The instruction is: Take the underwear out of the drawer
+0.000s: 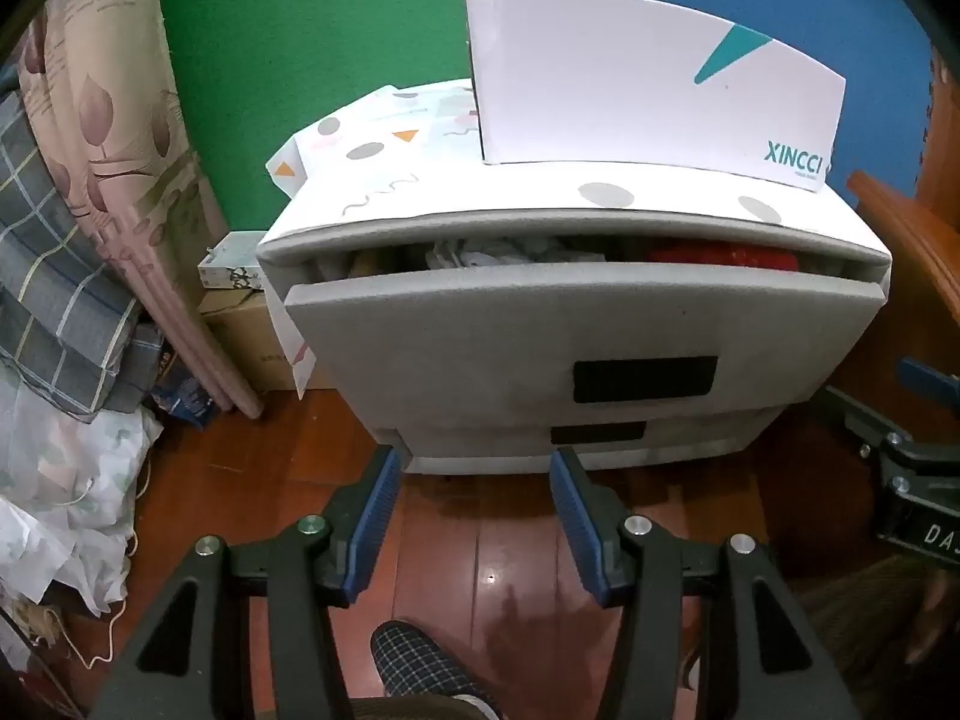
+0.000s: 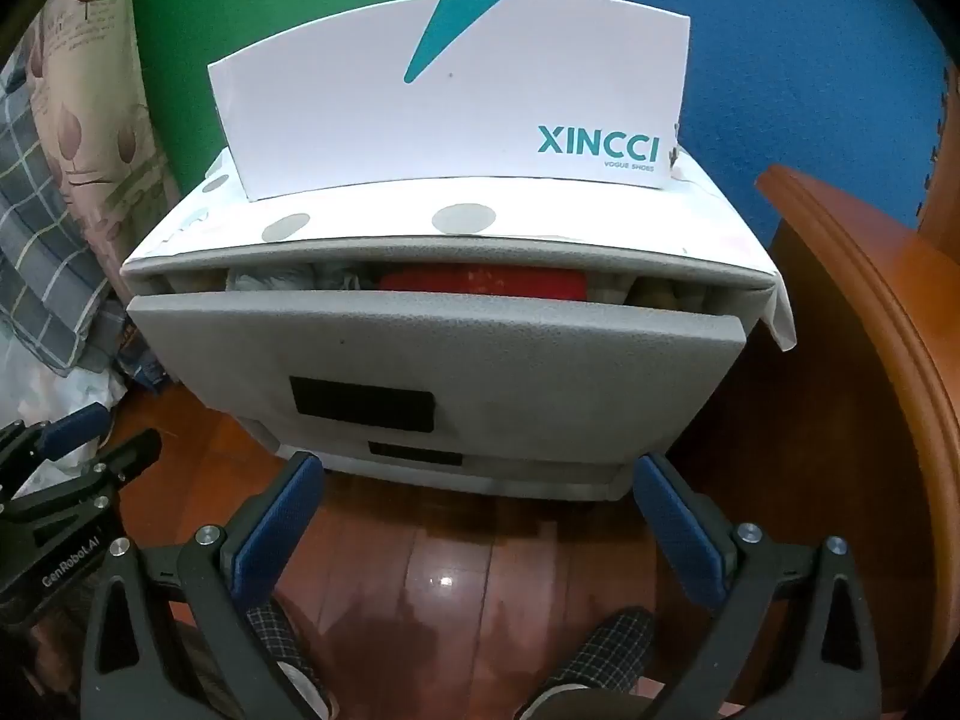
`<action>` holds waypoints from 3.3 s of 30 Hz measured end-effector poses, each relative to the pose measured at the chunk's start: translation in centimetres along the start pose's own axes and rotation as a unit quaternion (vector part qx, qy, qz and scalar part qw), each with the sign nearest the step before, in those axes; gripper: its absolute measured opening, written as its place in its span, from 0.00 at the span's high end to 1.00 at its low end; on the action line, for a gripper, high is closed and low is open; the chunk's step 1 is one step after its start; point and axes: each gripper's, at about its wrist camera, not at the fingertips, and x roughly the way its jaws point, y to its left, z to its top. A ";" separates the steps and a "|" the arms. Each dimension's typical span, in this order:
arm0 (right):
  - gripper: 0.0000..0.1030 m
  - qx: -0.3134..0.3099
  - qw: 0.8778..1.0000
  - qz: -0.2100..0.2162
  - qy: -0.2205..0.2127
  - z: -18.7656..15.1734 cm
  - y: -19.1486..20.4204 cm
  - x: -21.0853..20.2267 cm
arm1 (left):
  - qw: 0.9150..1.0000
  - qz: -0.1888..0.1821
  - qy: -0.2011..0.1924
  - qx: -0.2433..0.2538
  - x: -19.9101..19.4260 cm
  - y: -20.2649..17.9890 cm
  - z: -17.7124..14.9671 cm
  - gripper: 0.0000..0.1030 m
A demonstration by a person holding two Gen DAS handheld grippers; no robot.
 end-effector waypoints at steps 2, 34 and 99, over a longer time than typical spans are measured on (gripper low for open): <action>0.01 0.000 1.000 0.000 -0.004 0.0 0.0 0.0 | 1.000 0.001 0.002 0.005 0.2 -0.4 0.1 0.49; 0.01 0.004 1.000 -0.002 -0.001 0.0 -0.3 0.3 | 1.000 -0.004 -0.004 -0.007 0.0 0.4 -0.4 0.49; 0.01 0.013 1.000 -0.001 0.008 -0.1 -0.3 0.7 | 1.000 -0.017 0.013 -0.023 0.5 0.7 -0.7 0.49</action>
